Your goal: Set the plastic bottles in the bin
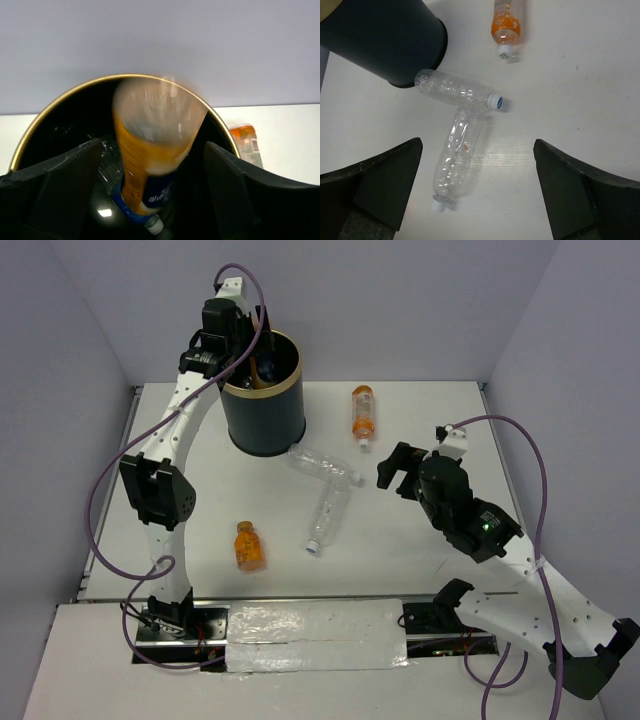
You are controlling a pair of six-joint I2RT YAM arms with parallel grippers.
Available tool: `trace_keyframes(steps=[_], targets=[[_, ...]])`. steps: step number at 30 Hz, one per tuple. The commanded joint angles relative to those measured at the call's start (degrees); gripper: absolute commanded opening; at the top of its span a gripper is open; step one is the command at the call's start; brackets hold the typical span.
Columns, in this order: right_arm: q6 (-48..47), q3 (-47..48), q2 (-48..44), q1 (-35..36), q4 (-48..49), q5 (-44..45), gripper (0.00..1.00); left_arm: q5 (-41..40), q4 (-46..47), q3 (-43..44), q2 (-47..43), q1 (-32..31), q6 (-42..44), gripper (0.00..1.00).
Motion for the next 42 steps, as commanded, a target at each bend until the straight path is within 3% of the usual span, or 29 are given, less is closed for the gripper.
trace_keyframes(steps=[1, 8, 15, 24, 30, 36, 42], targets=[[0.4, 0.6, 0.3, 0.0, 0.5, 1.6, 1.0, 0.5, 1.1, 0.7, -4.9, -1.0, -0.3, 0.96], [0.3, -0.1, 2.2, 0.0, 2.3, 0.2, 1.0, -7.8, -4.3, -3.8, -15.5, -5.4, 1.5, 0.99], [3.8, -3.5, 5.5, 0.5, 4.4, -4.7, 1.0, -11.4, -4.5, -35.2, -40.9, -9.9, -3.5, 0.99], [13.8, -10.4, 16.6, 4.3, 13.0, -15.3, 1.0, -21.1, -22.4, -58.3, -58.9, -9.0, -20.9, 0.99], [16.7, -11.2, 26.5, 4.3, 24.9, -23.2, 1.0, -14.9, -26.6, -62.6, -59.2, -2.1, -23.9, 0.99], [19.0, -8.6, 37.0, 4.0, 29.7, -28.4, 1.0, -13.4, -24.5, -62.6, -60.6, -1.5, -23.4, 0.99], [22.0, -9.9, 42.9, 3.7, 33.5, -27.8, 1.0, -9.5, -23.1, -62.2, -59.5, -0.2, -23.2, 0.98]])
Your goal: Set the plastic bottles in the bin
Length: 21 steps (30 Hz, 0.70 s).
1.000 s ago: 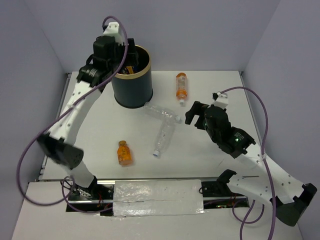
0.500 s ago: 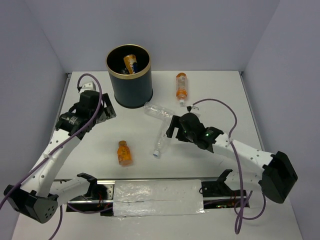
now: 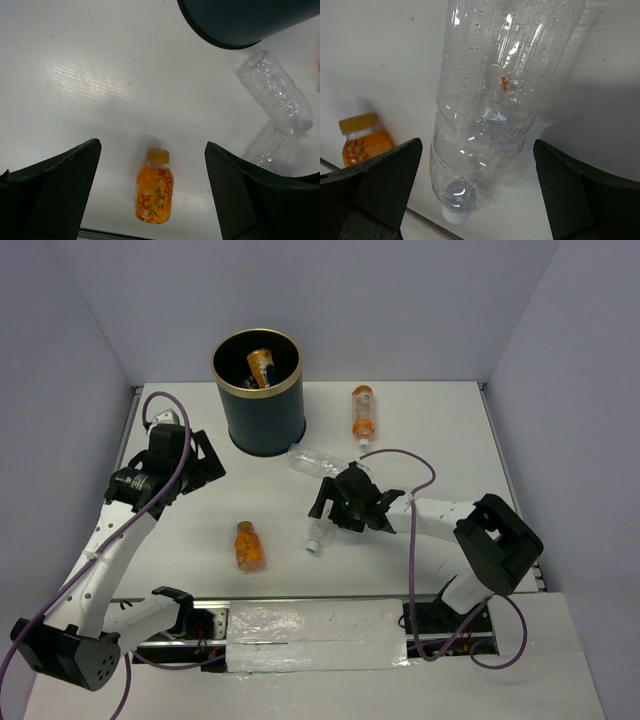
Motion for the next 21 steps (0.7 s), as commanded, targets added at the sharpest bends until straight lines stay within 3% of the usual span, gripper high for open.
trace_keyframes(steps=[1, 3, 5, 9, 12, 17, 21], targets=[[2.5, 0.9, 2.1, -0.2, 5.7, -0.4, 1.0, 3.0, 2.9, 1.4, 0.1, 0.9, -0.4, 0.98], [2.3, 1.3, 3.3, -0.2, 6.3, -0.4, 1.0, 3.6, 3.4, 1.1, 0.4, 1.2, -0.1, 0.98], [0.7, 2.1, 4.5, -0.4, 6.7, 0.5, 0.93, 3.5, 3.2, 0.9, 0.8, 1.2, -0.2, 0.99], [-2.8, 2.1, 2.0, 0.1, 6.0, 1.8, 0.62, 3.1, 3.0, 0.5, 0.6, 2.1, -0.4, 0.99], [-8.0, 3.0, -3.5, 1.1, 1.5, 2.3, 0.48, 3.8, 3.5, 0.9, 1.3, 3.3, 0.2, 0.99], [-13.6, 8.2, -15.3, 3.8, -12.4, 4.3, 0.46, 3.9, 3.2, 1.5, 2.0, 5.6, 0.5, 0.99], [-20.7, 20.9, -20.2, 4.0, -19.5, 8.7, 0.45, 3.5, -0.1, 3.2, 2.5, 10.3, -0.5, 0.99]])
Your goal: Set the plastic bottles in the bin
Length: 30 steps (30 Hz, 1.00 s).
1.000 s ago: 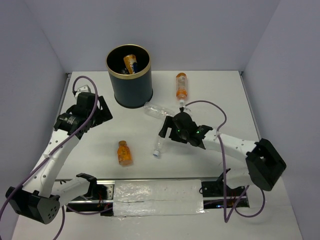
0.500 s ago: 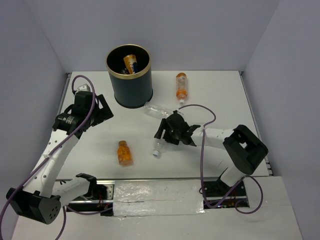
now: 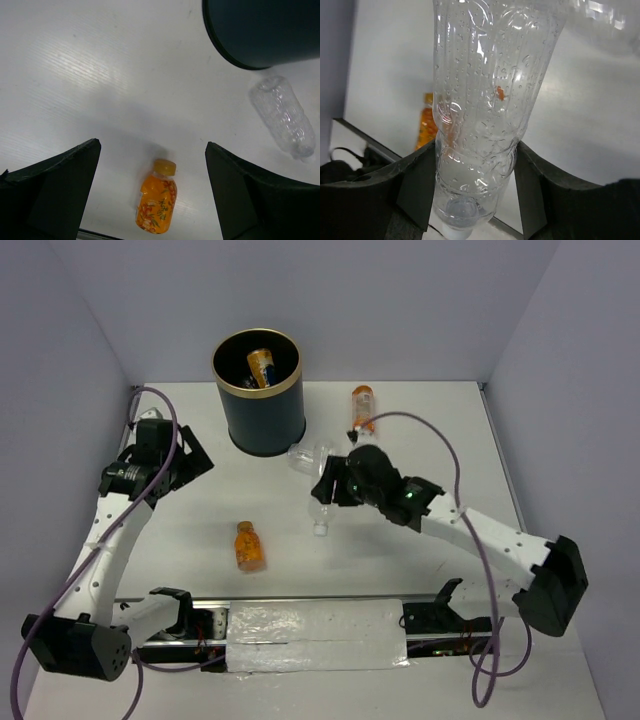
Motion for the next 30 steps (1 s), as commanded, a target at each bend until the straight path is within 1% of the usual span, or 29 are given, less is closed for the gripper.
trace_keyframes(steps=[1, 2, 3, 4, 5, 6, 7, 8, 9, 10, 11, 12, 13, 14, 15, 16, 17, 18, 19, 20, 21, 22, 24, 25, 28, 29, 30], targets=[[-8.9, 13.6, -3.4, 0.4, -7.4, 6.5, 0.45, 0.1, -2.1, 3.3, 0.5, 5.1, -0.2, 1.0], [-12.5, 17.5, -0.3, 0.2, -8.1, 10.3, 0.45, 0.6, -2.6, 3.6, 0.8, 6.0, 0.0, 0.99], [-14.5, 25.7, 1.8, 0.4, -8.8, 12.4, 0.45, 1.2, -2.9, 3.6, 0.8, 6.7, 0.3, 0.99], [-16.7, 29.8, 4.1, 0.2, -9.3, 14.6, 0.46, 1.9, -2.6, 3.3, 0.8, 7.6, 0.6, 0.99], [-21.0, 38.9, 9.2, 0.1, -9.7, 19.5, 0.47, 3.3, -2.3, 3.0, 0.5, 7.8, 1.3, 0.99], [-22.9, 44.0, 12.0, 0.0, -10.3, 21.6, 0.47, 3.5, -2.2, 2.9, 0.4, 7.9, 1.9, 0.99], [-25.0, 48.5, 14.7, 0.0, -11.1, 23.2, 0.48, 3.7, -2.2, 3.1, 0.4, 7.8, 3.7, 0.99], [-28.5, 57.6, 17.4, -0.1, -11.1, 24.4, 0.49, 3.9, -2.9, 4.5, 0.6, 7.9, 5.0, 0.99], [-30.1, 62.1, 22.8, -0.6, -10.8, 26.1, 0.49, 3.4, -3.6, 5.4, 0.8, 7.9, 5.8, 0.99], [-32.5, 66.0, 25.5, -0.7, -10.4, 27.0, 0.5, 2.7, -4.8, 6.2, 1.1, 7.9, 7.1, 0.99], [-33.7, 73.6, 28.2, -0.8, -9.8, 27.8, 0.5, 2.1, -5.3, 7.4, 1.1, 7.9, 7.2, 1.0], [-34.5, 76.8, 33.2, -0.8, -7.1, 29.4, 0.51, 1.4, -5.5, 7.8, 1.1, 7.9, 7.0, 0.99], [-36.5, 78.9, 35.2, -0.8, -4.6, 30.4, 0.54, 2.4, -5.3, 7.7, 0.8, 7.9, 6.8, 0.99], [-37.4, 79.8, 36.7, -0.8, -1.5, 31.6, 0.54, 3.4, -5.1, 7.4, 0.7, 7.9, 6.5, 0.99], [-38.2, 78.6, 37.8, -0.8, 6.9, 32.6, 0.54, 4.8, -5.0, 7.2, 0.6, 7.9, 6.1, 1.0], [-39.9, 74.8, 38.1, -0.8, 12.0, 33.1, 0.55, 5.6, -4.8, 6.7, 0.3, 7.9, 5.4, 0.99], [-40.1, 73.5, 38.4, -0.8, 16.1, 33.0, 0.55, 6.3, -4.6, 5.9, 0.2, 7.9, 5.1, 0.99], [-42.0, 72.9, 39.7, -0.8, 22.3, 33.1, 0.55, 7.7, -4.6, 5.4, 0.0, 7.9, 4.8, 0.99], [-43.0, 74.5, 41.1, -0.8, 24.0, 33.4, 0.55, 8.3, -4.4, 4.4, -0.4, 7.9, 4.6, 0.99], [-43.5, 76.3, 42.8, -0.8, 24.9, 33.6, 0.55, 8.6, -4.4, 4.0, -0.6, 7.8, 4.5, 0.99], [-44.0, 78.7, 46.8, -0.8, 25.0, 34.1, 0.55, 8.8, -4.6, 3.7, -0.7, 7.9, 4.5, 0.99], [-44.8, 84.0, 49.0, -0.8, 24.7, 34.1, 0.55, 8.6, -4.9, 3.5, -0.9, 7.8, 4.7, 0.99], [-45.2, 88.2, 52.7, -1.0, 23.2, 33.2, 0.56, 8.1, -5.5, 3.5, -1.0, 7.9, 5.0, 0.99], [-45.8, 89.3, 54.8, -1.0, 23.5, 32.3, 0.56, 7.9, -5.6, 3.4, -1.4, 7.9, 5.0, 0.99], [-46.4, 86.1, 56.3, -1.4, 26.7, 32.0, 0.58, 8.4, -5.6, 3.1, -1.9, 7.8, 4.8, 0.99], [-45.6, 86.2, 57.0, -1.7, 26.4, 31.9, 0.58, 8.5, -5.7, 3.0, -2.1, 7.9, 4.6, 0.99], [-44.1, 86.8, 57.7, -2.2, 23.7, 31.5, 0.58, 8.7, -5.6, 2.9, -2.2, 7.8, 4.3, 0.99]])
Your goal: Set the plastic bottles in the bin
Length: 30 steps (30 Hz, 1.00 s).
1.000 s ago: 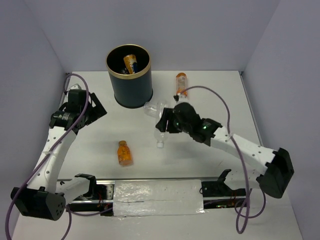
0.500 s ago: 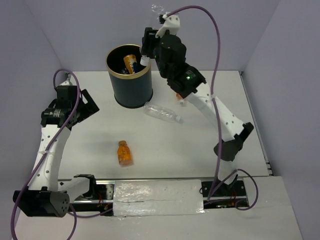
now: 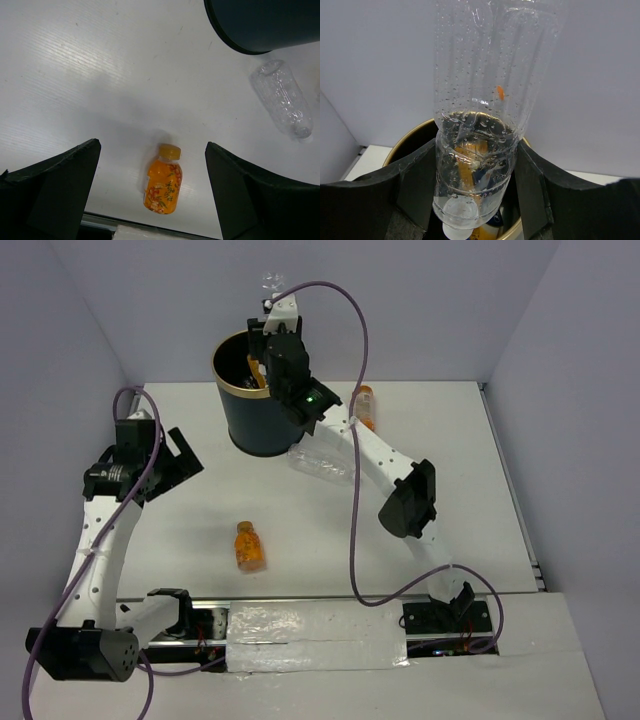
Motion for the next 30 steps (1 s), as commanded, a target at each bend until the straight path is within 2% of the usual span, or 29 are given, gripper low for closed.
trace_keyframes(steps=[1, 3, 13, 15, 17, 19, 28, 30], targets=[[3.3, 3.4, 1.5, -2.1, 2.3, -0.8, 0.58, 1.4, 0.2, -0.8, -2.0, 0.2, -0.4, 0.99], [7.4, 3.0, 2.0, -3.1, -0.2, -2.0, 0.58, 1.7, 0.2, -1.5, -2.5, 0.2, -0.7, 0.99], [9.8, 1.9, 3.6, -3.7, -5.8, -6.4, 0.67, 3.4, 0.3, -2.8, -3.0, 0.2, -1.3, 0.99], [10.0, 2.9, 3.9, -3.7, -6.6, -8.2, 0.75, 3.6, 0.2, -2.6, -3.2, 0.2, -1.1, 0.99], [10.7, 5.0, 3.7, -3.6, -8.7, -10.6, 0.89, 3.5, -0.1, -2.5, -3.2, 0.2, -1.0, 0.99], [11.2, 4.8, 2.4, -3.7, -9.5, -11.5, 0.98, 3.4, -0.6, -2.2, -3.0, 0.2, -0.9, 0.99], [10.8, -0.2, -11.9, -5.2, -13.9, -5.9, 1.0, 3.6, 0.4, -1.7, -2.7, 0.2, -1.3, 0.99], [16.1, -3.5, -14.3, -8.1, -17.3, -7.1, 1.0, 3.6, 0.6, -2.3, -3.0, 0.2, -1.6, 0.99]])
